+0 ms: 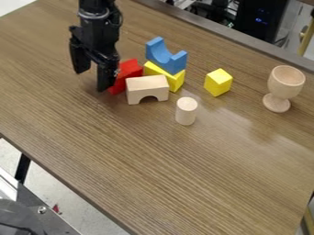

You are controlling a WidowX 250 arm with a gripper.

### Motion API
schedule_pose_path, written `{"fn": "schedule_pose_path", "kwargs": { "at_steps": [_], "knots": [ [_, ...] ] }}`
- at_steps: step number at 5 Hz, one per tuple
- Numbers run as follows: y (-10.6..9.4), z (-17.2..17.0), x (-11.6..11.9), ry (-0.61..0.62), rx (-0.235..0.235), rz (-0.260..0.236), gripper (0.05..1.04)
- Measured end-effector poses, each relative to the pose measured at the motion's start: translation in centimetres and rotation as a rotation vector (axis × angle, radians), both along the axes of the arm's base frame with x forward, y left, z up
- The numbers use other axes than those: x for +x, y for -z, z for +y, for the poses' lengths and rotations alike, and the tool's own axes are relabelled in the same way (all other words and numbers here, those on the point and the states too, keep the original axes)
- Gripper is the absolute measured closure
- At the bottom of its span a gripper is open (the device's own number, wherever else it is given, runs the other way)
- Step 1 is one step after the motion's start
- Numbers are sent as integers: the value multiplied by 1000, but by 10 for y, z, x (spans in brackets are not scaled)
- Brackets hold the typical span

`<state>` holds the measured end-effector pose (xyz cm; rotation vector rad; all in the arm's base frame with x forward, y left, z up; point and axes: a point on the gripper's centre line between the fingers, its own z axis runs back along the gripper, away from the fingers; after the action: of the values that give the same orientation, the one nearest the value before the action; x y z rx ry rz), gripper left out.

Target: Put rectangle block above blue arch

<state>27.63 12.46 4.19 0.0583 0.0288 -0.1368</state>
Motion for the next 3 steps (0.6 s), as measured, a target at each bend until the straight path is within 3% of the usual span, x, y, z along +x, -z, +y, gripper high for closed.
{"fn": "schedule_pose_path", "kwargs": {
  "at_steps": [1,3],
  "knots": [
    [3,-2,5,22,-25,46,85],
    [5,-3,11,26,-40,62,85]
  ]
}}
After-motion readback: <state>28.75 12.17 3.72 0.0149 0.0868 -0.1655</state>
